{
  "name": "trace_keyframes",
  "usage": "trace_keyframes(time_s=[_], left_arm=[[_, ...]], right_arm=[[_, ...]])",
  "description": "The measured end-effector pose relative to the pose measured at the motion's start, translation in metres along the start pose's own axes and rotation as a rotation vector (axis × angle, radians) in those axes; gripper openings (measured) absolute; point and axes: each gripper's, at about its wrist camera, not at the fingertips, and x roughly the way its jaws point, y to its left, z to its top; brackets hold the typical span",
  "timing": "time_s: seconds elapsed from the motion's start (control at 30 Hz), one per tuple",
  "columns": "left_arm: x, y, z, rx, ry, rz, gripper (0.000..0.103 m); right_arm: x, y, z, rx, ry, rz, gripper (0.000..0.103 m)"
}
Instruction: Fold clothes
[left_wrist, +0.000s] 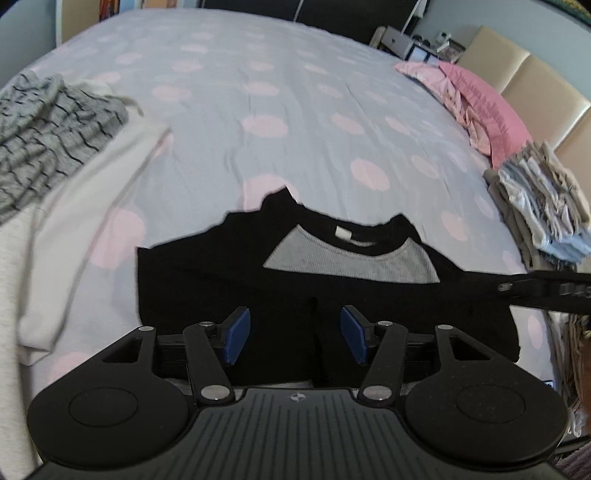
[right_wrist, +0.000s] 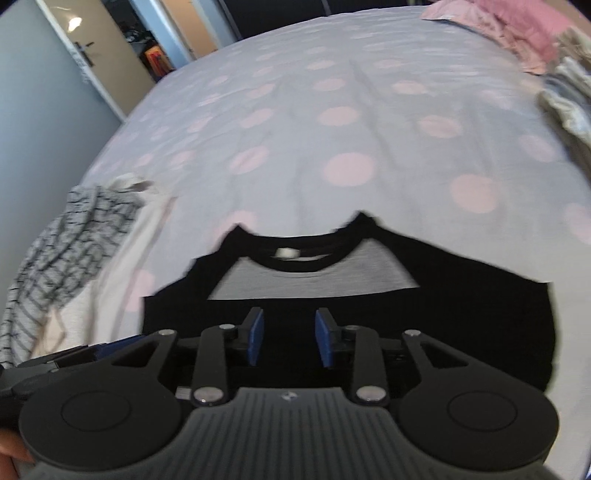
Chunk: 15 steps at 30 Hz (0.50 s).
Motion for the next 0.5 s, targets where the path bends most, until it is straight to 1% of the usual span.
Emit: trace_keyframes(time_s=[0.13,0.3,0.37,0.4,0.43,0.47,0.5], left_arm=[[0.025,-0.007,-0.003,0.008,0.057,0.001,0.053],[0.045,-0.016,-0.006,0.025,0.108,0.023,0.052],[0.050,-0.018,-0.007,0.032,0.124,0.029,0.047],[0.052,-0.019,-0.008,0.037,0.129,0.027,0.042],[0.053,-0.020,-0.009,0.049,0.129,0.025,0.036],[0.053,-0.021,-0.009,0.062,0.124,0.027,0.030],[0.053,-0.022,-0.010,0.074,0.119,0.031,0.020]], right_arm=[[-0.011,-0.034,0.003,0.057,-0.009,-0.035,0.037],[-0.018,-0.077,0.005,0.094,-0.003,-0.129,0.037],[-0.019,-0.093,0.005,0.095,0.002,-0.181,0.038],[-0.019,-0.100,0.004,0.090,0.003,-0.210,0.040],[-0.019,-0.107,0.004,0.085,0.004,-0.236,0.044],[-0.019,-0.113,0.003,0.080,0.005,-0.256,0.045],[-0.020,-0.119,0.002,0.076,0.007,-0.272,0.045]])
